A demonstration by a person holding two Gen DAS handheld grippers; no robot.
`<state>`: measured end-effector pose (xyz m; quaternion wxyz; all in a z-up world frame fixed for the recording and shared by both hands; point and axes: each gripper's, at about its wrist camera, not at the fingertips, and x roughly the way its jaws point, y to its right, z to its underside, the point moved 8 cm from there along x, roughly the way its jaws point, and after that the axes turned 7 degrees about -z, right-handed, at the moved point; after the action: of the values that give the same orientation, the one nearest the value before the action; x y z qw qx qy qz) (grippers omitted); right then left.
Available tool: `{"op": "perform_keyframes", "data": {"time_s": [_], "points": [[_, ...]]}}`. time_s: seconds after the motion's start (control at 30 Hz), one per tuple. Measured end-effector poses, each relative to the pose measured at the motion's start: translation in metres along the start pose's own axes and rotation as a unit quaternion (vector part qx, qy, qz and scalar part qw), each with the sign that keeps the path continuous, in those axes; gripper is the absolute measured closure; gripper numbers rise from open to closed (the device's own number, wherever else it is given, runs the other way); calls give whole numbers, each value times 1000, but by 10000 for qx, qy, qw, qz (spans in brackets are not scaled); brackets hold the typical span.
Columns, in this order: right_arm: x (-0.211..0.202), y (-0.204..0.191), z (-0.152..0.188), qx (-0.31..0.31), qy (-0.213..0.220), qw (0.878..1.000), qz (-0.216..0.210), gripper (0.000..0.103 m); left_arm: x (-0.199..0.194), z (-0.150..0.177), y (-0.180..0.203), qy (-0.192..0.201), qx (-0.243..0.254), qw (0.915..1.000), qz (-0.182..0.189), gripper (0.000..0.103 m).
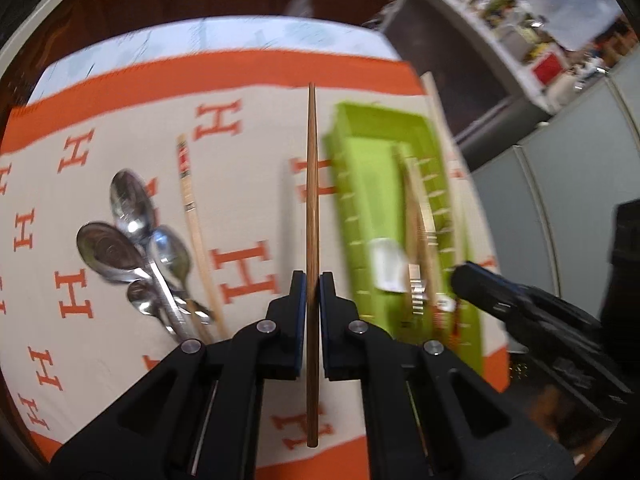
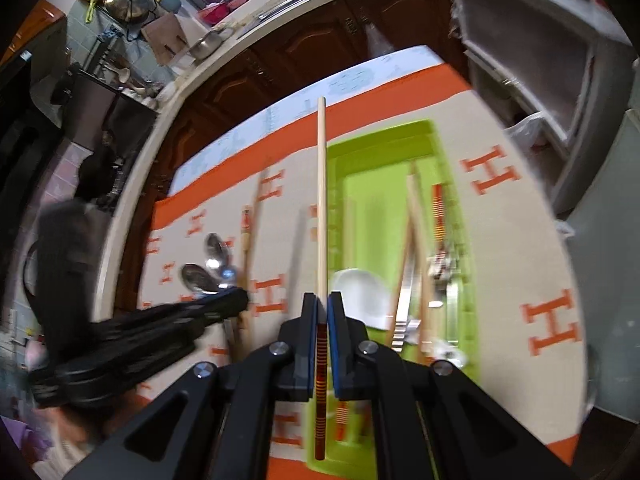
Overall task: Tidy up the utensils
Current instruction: 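Place both chopsticks into the green tray and open both grippers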
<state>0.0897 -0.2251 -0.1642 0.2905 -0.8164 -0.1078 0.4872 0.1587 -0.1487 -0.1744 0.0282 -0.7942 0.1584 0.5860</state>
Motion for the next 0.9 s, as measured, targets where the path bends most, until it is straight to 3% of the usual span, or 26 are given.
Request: {"op": "perform_keyframes", "data": {"time_s": [0.23, 0.37, 0.73, 0.9], "points": [[-6, 33, 13, -422, -197, 9941, 976, 97, -14, -3, 40, -12, 190, 9995, 245, 99], [-5, 42, 19, -392, -237, 9935, 1040, 97, -8, 2, 54, -126, 197, 9993, 294, 99], [-69, 64, 13, 524, 1025, 9907, 720, 97, 22, 10, 75, -447, 178, 9980, 409, 99], [-87, 69, 16, 675, 1332, 9859, 756, 97, 37, 15, 83, -525, 264, 9976, 358, 99]]}}
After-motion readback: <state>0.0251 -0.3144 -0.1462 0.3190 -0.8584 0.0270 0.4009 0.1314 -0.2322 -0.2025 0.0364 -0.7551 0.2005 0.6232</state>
